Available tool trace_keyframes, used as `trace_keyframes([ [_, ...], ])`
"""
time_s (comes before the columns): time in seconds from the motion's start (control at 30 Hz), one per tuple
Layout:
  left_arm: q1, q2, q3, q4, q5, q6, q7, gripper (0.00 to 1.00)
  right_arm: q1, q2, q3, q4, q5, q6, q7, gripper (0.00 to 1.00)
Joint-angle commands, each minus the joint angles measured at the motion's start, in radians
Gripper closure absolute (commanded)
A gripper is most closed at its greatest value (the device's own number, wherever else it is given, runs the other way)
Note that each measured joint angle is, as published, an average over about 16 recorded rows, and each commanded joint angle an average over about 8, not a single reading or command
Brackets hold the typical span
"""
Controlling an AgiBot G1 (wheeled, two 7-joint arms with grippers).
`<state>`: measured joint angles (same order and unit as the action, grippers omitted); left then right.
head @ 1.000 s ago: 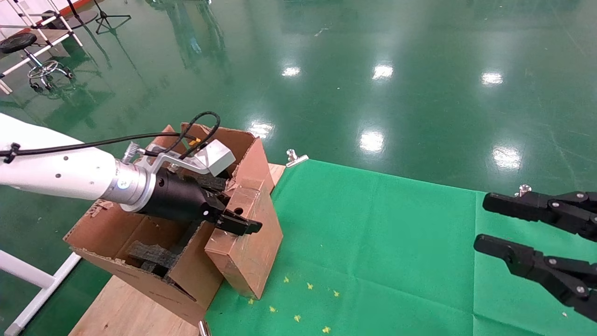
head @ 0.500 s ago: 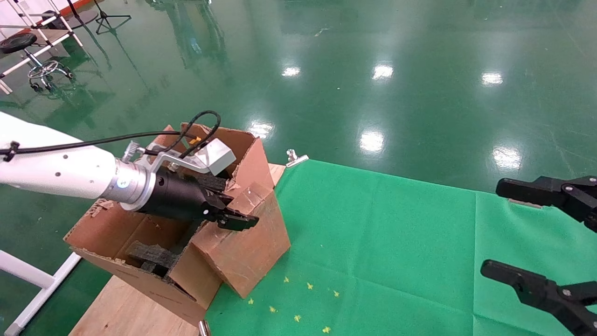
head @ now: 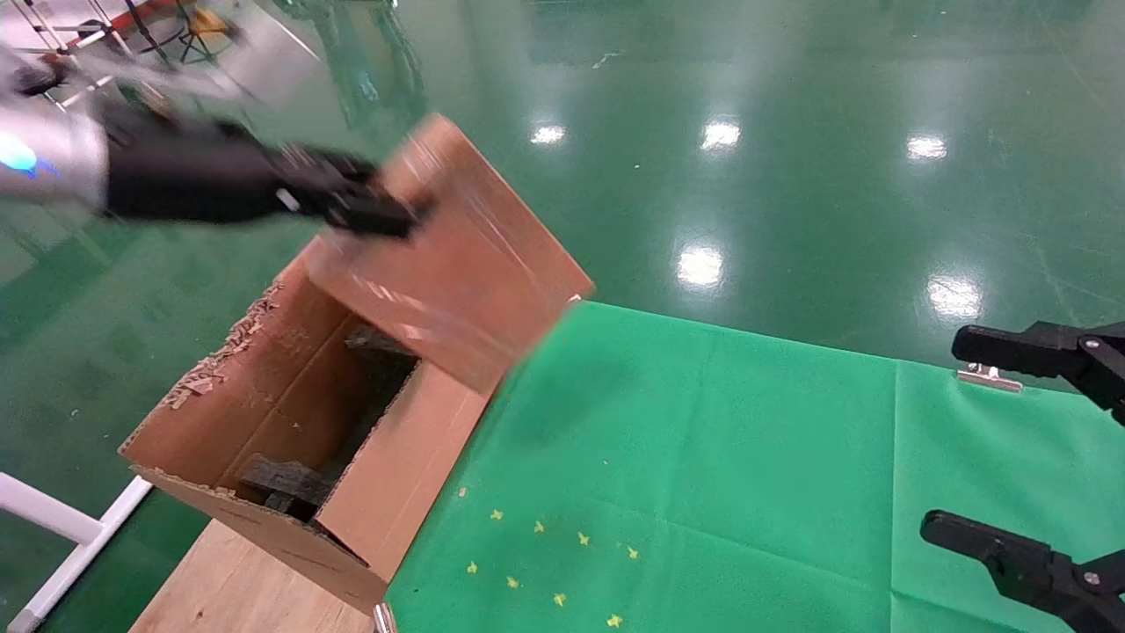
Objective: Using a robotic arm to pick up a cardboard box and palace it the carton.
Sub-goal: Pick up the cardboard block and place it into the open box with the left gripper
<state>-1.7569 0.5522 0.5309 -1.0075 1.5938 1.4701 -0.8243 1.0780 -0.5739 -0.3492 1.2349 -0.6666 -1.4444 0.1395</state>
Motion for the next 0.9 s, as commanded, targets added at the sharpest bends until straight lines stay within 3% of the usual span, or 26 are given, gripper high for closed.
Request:
trace_keyframes([
  [0.03, -0.061, -0.005, -0.018, 0.068, -0.002, 0.011, 0.061, 1.00, 0.000, 0.000, 0.000, 0.000, 0.000, 0.000, 0.000, 0.00],
  [0.23, -0.166, -0.024, 0.020, 0.239, 0.136, 0.005, 0.214, 1.00, 0.000, 0.000, 0.000, 0.000, 0.000, 0.000, 0.000, 0.00],
  [0.47, -0.157, -0.014, 0.077, 0.407, 0.275, -0.098, 0.315, 1.00, 0.000, 0.000, 0.000, 0.000, 0.000, 0.000, 0.000, 0.00],
  [0.67, -0.114, 0.023, 0.097, 0.512, 0.320, -0.202, 0.324, 1.00, 0.000, 0.000, 0.000, 0.000, 0.000, 0.000, 0.000, 0.00],
  [0.9, -0.075, 0.074, 0.116, 0.581, 0.369, -0.310, 0.256, 1.00, 0.000, 0.000, 0.000, 0.000, 0.000, 0.000, 0.000, 0.00],
])
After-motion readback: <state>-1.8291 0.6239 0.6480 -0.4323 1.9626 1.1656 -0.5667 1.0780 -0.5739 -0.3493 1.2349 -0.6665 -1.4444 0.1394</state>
